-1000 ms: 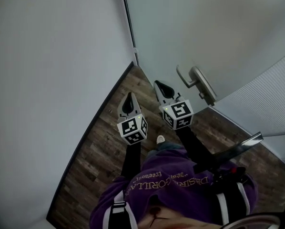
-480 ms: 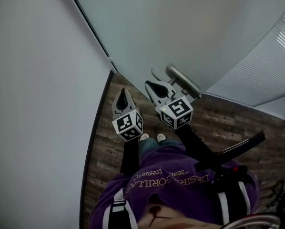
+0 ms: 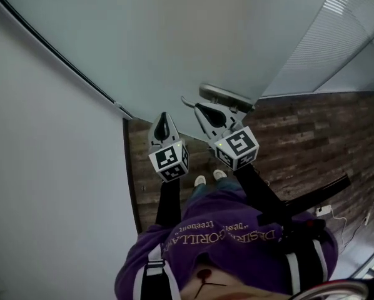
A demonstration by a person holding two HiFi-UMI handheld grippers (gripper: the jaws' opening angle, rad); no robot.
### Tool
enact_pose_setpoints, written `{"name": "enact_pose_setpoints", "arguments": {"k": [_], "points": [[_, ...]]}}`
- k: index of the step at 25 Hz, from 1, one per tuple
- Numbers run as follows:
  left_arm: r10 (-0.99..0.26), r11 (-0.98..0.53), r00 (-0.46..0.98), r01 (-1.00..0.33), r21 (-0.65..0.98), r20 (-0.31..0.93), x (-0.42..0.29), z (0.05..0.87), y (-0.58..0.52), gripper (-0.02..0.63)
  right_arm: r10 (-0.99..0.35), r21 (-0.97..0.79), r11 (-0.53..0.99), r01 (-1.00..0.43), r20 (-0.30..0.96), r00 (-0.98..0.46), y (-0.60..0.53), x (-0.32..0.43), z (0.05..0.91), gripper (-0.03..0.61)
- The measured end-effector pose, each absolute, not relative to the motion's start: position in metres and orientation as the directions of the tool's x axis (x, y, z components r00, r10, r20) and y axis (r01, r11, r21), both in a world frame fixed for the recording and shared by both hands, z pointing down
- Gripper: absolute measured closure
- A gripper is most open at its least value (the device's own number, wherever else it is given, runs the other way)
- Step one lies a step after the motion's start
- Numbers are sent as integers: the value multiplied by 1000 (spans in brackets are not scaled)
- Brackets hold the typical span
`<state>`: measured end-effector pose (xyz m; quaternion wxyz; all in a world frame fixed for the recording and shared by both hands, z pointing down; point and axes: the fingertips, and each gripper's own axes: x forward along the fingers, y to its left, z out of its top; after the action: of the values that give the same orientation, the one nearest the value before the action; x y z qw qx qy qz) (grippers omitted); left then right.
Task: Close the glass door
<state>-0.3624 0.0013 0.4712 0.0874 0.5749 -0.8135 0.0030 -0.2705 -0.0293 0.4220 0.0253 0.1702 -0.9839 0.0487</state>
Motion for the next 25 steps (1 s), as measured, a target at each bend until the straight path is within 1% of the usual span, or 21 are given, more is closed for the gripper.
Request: {"name": "enact_pose_setpoints", "arguments": {"k": [2,4,6,8,10,11,12,13,16,18,20,22,25], "points": [[-961,247,-243,-969,9,131,-353,463,-9,612,-411,-106,904,-415,62,-910,-34,-256,420,588],[-985,124,-142,-977,-172,96,-336,456,-22,612,-502,-104,857,-506,62,-863,-40,-235,419,588],[-995,-13,-23,-928,-372,92,-315,451,-36,612,-598,-85,794,-602,66,-799,-47,-211,421,588],[-992,-112,62,-843,-526,113,-299,447,-43,612,-662,-69,743,-666,72,-746,-49,-191,422,588],[-980,-198,131,-737,-646,151,-284,444,-45,611,-697,-66,710,-701,76,-713,-47,-173,418,588],[-969,-246,166,-669,-702,182,-277,446,-46,568,-711,-63,696,-715,77,-699,-47,-165,417,588],[-956,-293,197,-590,-752,218,-270,450,-48,505,-725,-57,682,-729,78,-684,-48,-157,417,588],[-942,-331,219,-510,-794,253,-265,454,-50,497,-737,-51,670,-741,80,-671,-50,-151,417,588],[-907,-416,219,-335,-846,359,-265,470,-53,497,-756,-45,648,-760,85,-649,-56,-138,422,588],[-877,-479,166,-256,-840,450,-272,485,-52,494,-763,-44,639,-768,85,-640,-59,-132,424,588],[-857,-516,122,-211,-830,501,-276,500,-53,495,-768,-51,634,-772,82,-636,-62,-128,425,588],[-868,-497,106,-209,-842,486,-271,506,-60,488,-765,-58,637,-769,79,-640,-62,-127,426,588],[-905,-425,83,-242,-872,418,-264,502,-70,488,-748,-56,657,-752,79,-659,-61,-135,424,588]]}}
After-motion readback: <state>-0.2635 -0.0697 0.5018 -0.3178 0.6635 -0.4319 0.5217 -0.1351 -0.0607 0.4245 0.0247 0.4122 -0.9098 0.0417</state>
